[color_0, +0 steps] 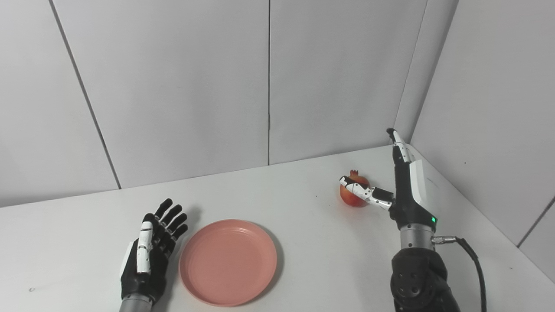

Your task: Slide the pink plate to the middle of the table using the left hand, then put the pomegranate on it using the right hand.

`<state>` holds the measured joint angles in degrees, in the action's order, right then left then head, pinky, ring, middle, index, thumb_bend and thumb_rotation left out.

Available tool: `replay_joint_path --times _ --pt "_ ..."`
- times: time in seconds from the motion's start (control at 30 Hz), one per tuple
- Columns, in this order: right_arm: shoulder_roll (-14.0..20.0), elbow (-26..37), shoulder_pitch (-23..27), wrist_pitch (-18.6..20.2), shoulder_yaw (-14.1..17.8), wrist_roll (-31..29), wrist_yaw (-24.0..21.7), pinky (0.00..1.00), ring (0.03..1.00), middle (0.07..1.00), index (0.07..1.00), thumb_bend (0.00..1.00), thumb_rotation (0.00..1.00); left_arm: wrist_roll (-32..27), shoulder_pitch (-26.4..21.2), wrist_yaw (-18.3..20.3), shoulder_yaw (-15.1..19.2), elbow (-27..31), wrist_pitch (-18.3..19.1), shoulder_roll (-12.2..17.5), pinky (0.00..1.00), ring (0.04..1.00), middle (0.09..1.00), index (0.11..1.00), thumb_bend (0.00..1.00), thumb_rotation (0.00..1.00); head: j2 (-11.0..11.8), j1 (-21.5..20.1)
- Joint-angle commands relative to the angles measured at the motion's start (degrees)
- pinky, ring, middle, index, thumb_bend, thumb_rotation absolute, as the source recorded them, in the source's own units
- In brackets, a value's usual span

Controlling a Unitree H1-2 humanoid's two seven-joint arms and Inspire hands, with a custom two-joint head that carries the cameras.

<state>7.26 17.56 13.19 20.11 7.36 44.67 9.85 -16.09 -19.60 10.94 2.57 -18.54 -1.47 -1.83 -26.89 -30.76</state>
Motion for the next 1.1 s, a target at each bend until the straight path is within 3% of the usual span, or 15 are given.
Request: replay_joint_path --times 0.0,0.2,0.47,1.07 --pt "1.12 -0.08 2.05 1.33 0.25 1.39 1.30 0.70 0.834 0.896 0.907 1.00 0.47 0.26 2.45 0.68 0.45 -2.75 -0.20 1.32 0.87 0.861 0.869 0.854 0.38 1.00 -0.07 -0.02" --pt "1.32 -2.15 2.52 4.10 -0.46 2.53 0.49 0.66 0.822 0.902 0.910 1.00 0.48 -0.04 2.51 0.87 0.40 -2.59 0.15 1.51 0.88 0.865 0.872 0.860 0.38 1.00 -0.16 -0.04" --pt "1.24 -5.68 3.51 6.30 -0.79 1.16 -0.37 0.69 0.845 0.920 0.934 1.00 0.49 -0.09 2.46 0.81 0.45 -2.74 0.26 1.63 0.88 0.865 0.873 0.860 0.39 1.00 -0.62 -0.04" --pt "1.99 -15.37 6.85 5.52 -1.96 -3.58 1.85 0.67 0.834 0.918 0.928 1.00 0.46 -0.18 2.81 0.84 0.45 -2.31 0.63 1.76 0.88 0.867 0.875 0.860 0.38 1.00 -1.07 -0.17"
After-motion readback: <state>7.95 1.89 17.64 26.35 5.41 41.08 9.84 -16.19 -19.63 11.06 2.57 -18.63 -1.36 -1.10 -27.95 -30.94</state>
